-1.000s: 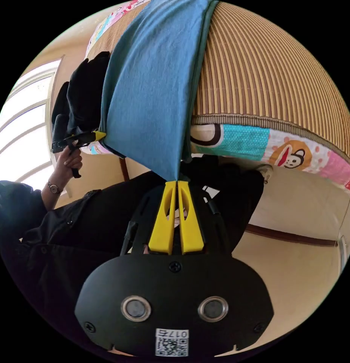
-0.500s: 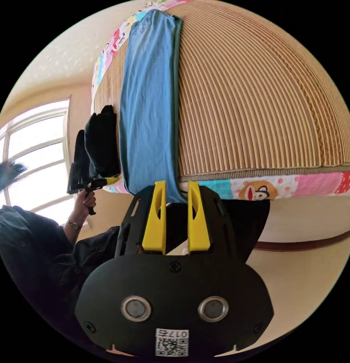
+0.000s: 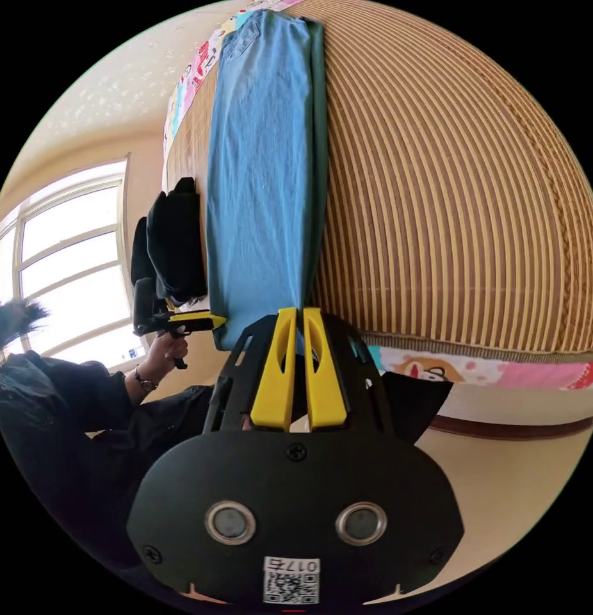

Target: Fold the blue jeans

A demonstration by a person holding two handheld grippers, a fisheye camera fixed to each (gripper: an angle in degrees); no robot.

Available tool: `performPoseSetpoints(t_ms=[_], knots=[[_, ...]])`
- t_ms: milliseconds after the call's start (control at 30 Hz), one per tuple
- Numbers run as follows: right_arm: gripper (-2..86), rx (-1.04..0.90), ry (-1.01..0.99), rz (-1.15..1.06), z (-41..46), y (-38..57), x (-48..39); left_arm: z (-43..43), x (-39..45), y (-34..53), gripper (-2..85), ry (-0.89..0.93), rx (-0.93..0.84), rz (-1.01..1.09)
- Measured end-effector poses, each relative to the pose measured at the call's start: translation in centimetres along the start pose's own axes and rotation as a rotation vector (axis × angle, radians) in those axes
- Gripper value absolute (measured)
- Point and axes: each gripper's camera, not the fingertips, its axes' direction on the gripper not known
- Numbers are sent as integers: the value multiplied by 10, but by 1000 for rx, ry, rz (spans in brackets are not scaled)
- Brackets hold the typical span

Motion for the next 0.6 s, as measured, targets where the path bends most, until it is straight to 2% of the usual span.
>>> performPoseSetpoints(t_ms=[67,133,233,300,400,500,600], knots=[[36,-74,20,-6,-8,26,22,16,2,8,7,9,-61,-1],[43,-78,-27,-1,-20,39,38,10,2,13,13,21,-5,0],[69,23,-98,16,-53,39,67,-19,-13,-1,74,124,139,-13],[86,85,-136,36,-68,26,87,-44,-28,-28,100,168,250,5],[97,129,-222,23,-73,-12,115,-66,-42,-75,108,166,310,26],[90,118,-369,5,-60,-54,135,-68,-51,-124,75,189,260,65],[66,18,-478,-41,-35,-86,137,-59,-56,-152,35,215,197,82]])
